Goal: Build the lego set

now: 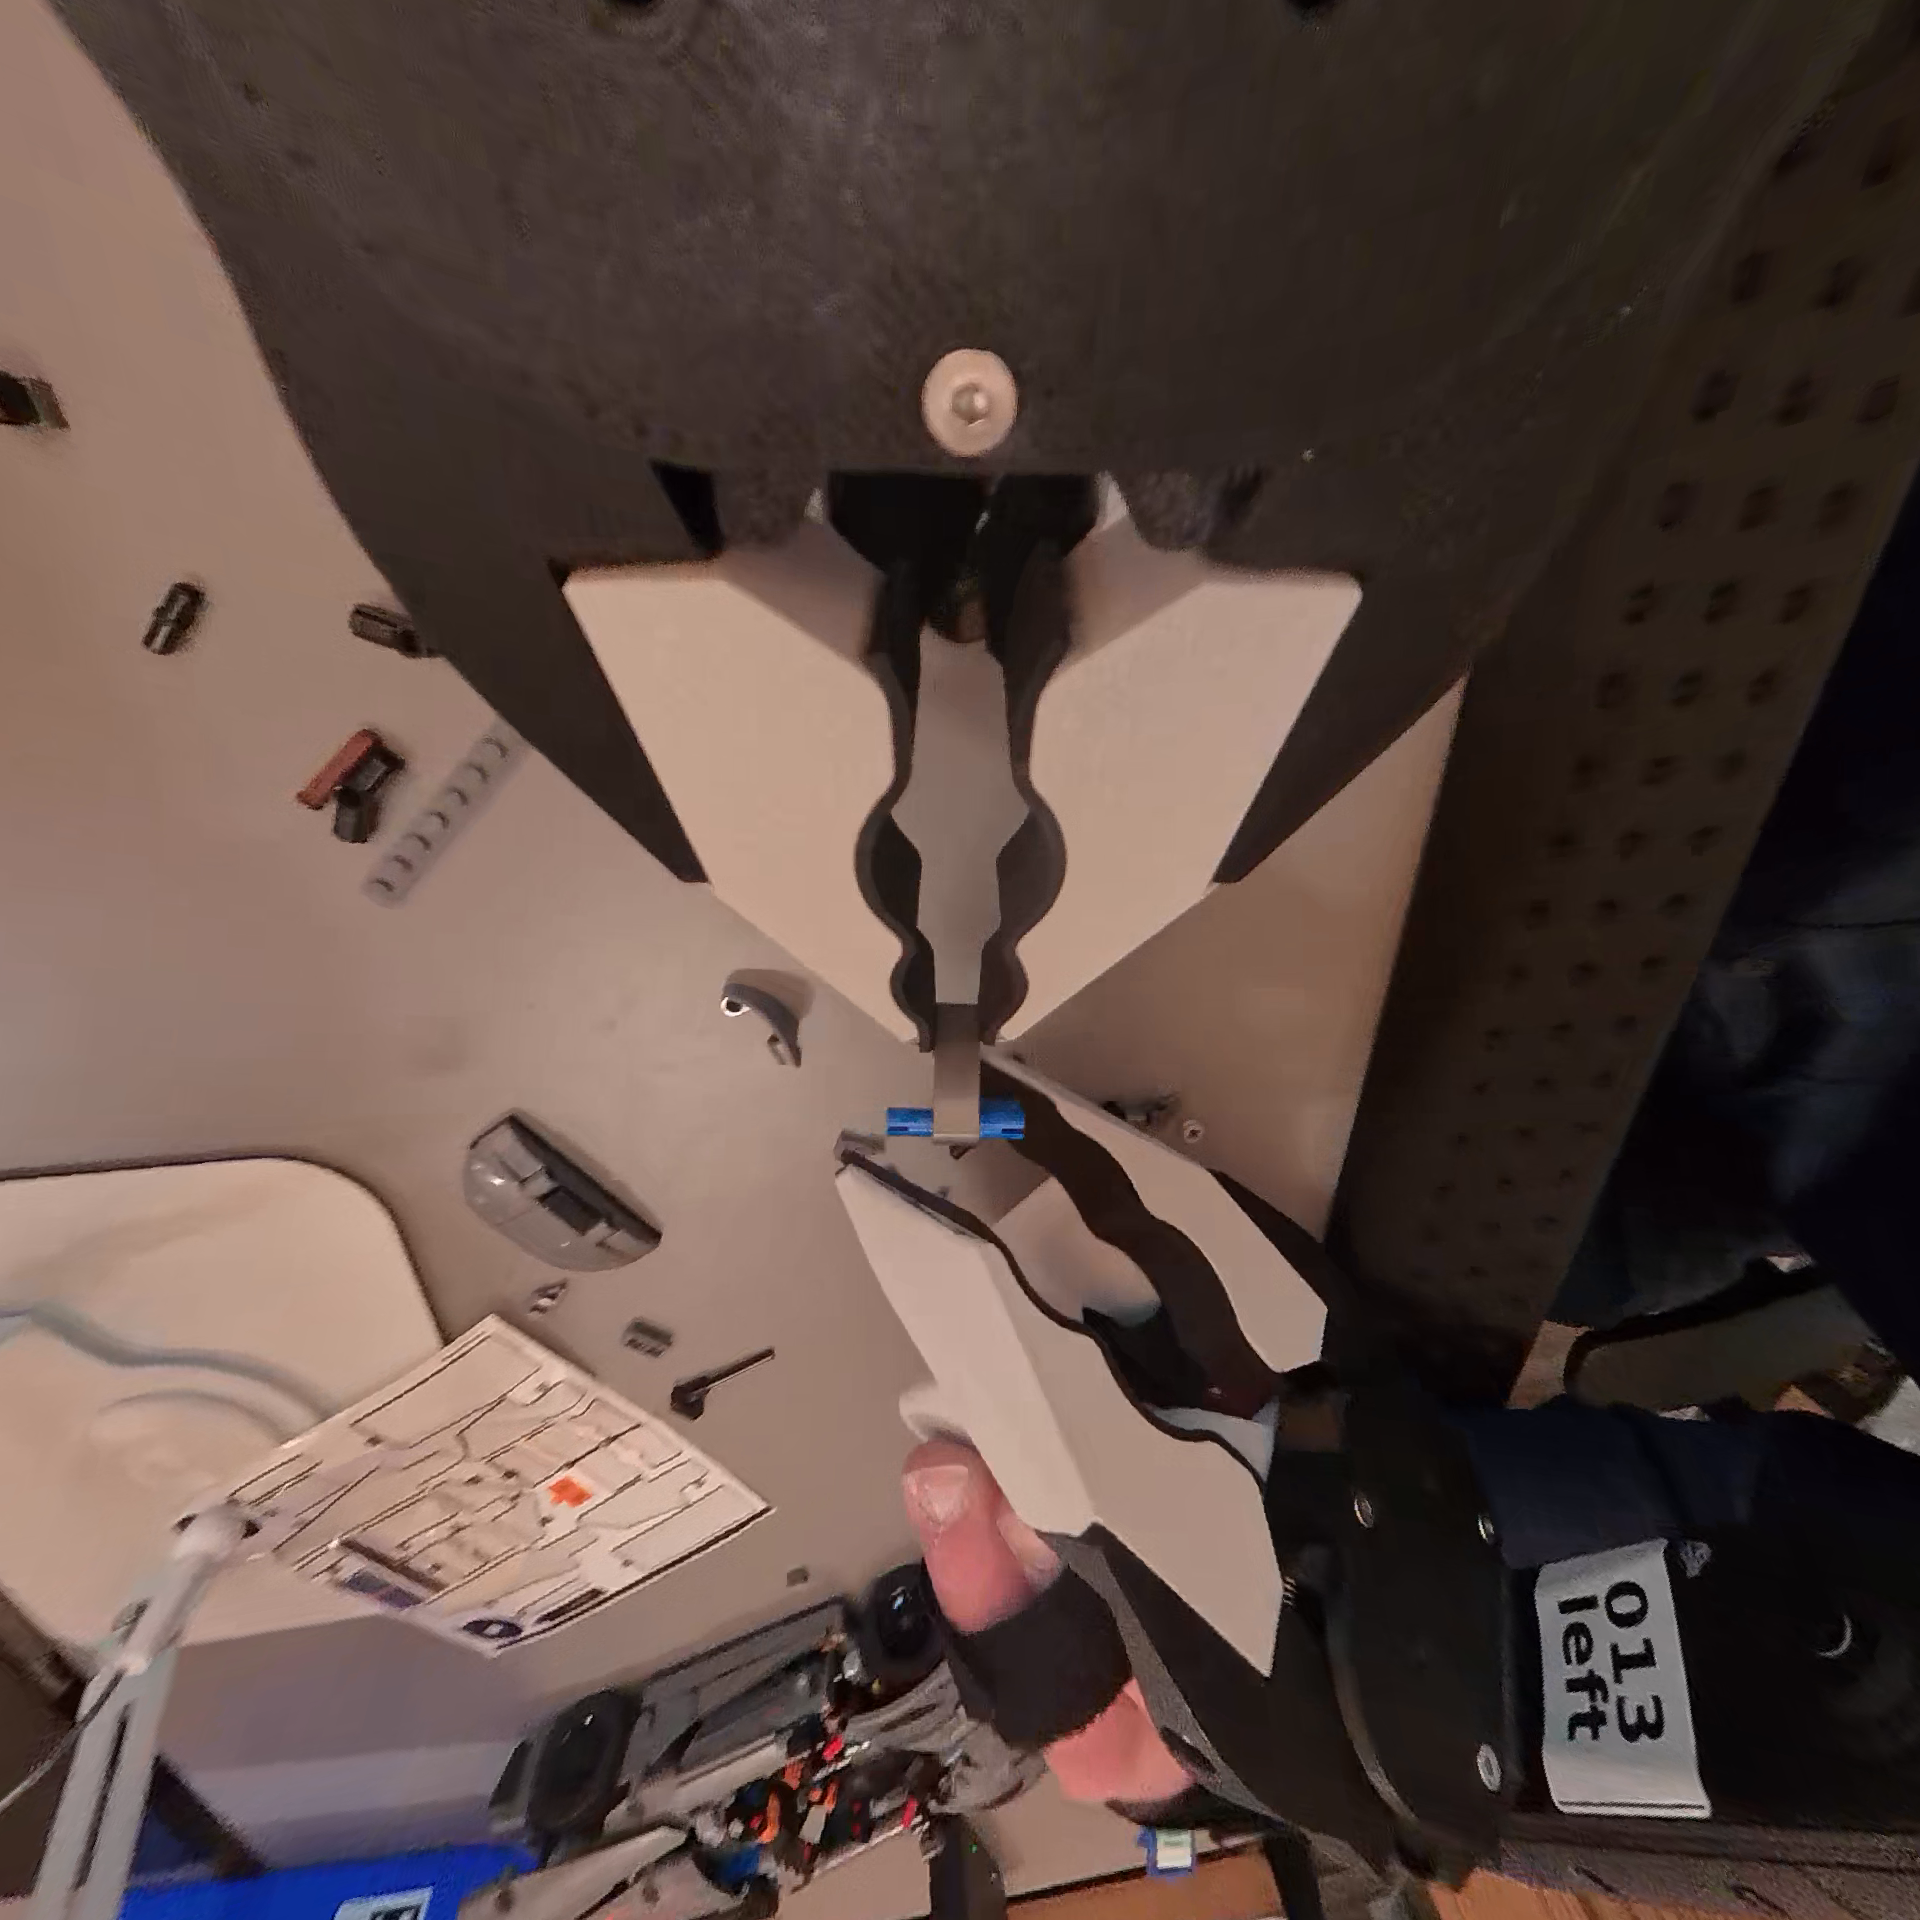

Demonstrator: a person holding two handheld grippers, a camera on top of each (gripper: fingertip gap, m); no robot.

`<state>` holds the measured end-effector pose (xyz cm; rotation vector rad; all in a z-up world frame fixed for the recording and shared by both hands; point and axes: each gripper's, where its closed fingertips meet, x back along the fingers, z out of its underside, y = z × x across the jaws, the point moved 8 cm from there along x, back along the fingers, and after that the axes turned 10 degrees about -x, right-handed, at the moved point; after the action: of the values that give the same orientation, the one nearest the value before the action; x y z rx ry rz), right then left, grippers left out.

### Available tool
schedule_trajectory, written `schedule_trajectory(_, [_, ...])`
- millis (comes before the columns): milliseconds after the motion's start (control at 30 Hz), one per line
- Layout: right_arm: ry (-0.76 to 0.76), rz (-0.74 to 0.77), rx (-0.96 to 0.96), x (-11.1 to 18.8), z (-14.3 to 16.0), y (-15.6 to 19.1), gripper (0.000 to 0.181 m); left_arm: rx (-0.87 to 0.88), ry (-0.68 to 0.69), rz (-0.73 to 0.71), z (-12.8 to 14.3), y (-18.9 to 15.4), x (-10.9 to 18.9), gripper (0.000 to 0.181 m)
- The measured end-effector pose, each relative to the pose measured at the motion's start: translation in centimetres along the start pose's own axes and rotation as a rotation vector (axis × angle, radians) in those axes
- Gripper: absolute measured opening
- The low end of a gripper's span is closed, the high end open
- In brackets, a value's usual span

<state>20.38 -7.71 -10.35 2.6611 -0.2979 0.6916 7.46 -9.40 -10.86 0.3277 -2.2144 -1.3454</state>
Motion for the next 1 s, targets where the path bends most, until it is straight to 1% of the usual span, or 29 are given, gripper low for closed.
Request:
schedule_trajectory(67, [0.029, -0.015, -0.025, -0.3, 0.2, 0.0, 0.006, -0.006, -0.003, 0.013, -0.1, -0.1, 0.0, 0.021])
schedule_trajectory(100, [0.035, -0.022, -0.028, -0.4, 0.3, 0.0, 0.006, -0.02, -0.002, 0.028, -0.2, -0.4, 0.0, 0.014])
schedule_trajectory(133, [0.036, -0.029, -0.032, -0.4, 0.3, 0.0, 0.006, -0.033, 0.001, 0.027, -0.3, -0.6, 0.0, 0.01])
schedule_trajectory(300, [0.018, -0.045, -0.046, -0.4, 0.3, -0.2, 0.007, 0.026, 0.0, 0.055, 0.2, -0.4, 0.0, 0.005])
schedule_trajectory(367, [0.005, -0.039, -0.041, -0.3, 0.2, -0.2, 0.007, 0.045, -0.005, 0.057, 0.2, -0.2, 0.0, 0.004])
schedule_trajectory(433, [0.024, -0.035, -0.062, -0.5, 0.3, -0.3, 0.006, 0.015, 0.01, 0.058, 0.1, -0.5, -0.2, 0.005])
schedule_trajectory(533, [0.057, -0.053, -0.09, -0.7, 0.8, -0.5, 0.006, -0.009, 0.006, 0.058, -0.3, -0.8, -0.3, 0.021])
schedule_trajectory(600, [0.075, -0.073, -0.112, -0.8, 1.0, -0.6, 0.006, 0.028, -0.011, 0.074, -0.5, -0.9, -0.4, 0.024])
schedule_trajectory(633, [0.086, -0.081, -0.112, -0.8, 1.1, -0.5, 0.006, 0.033, -0.016, 0.089, -0.5, -1.0, -0.4, 0.024])
schedule_trajectory(700, [0.109, -0.085, -0.114, -0.9, 1.3, -0.4, 0.006, -0.002, -0.018, 0.096, -0.6, -1.5, -0.5, 0.017])
schedule_trajectory(833, [0.135, -0.112, -0.122, -1.0, 1.7, -0.3, 0.006, -0.05, -0.003, 0.109, -1.0, -1.9, -0.5, 0.017])
schedule_trajectory(900, [0.139, -0.114, -0.117, -1.1, 1.7, -0.3, 0.006, -0.011, -0.006, 0.137, -0.8, -1.8, -0.5, 0.016])
schedule_trajectory(1000, [0.103, -0.117, -0.127, -0.9, 1.4, -0.4, 0.008, 0.033, 0.002, 0.136, -0.5, -1.4, -0.5, 0.014])
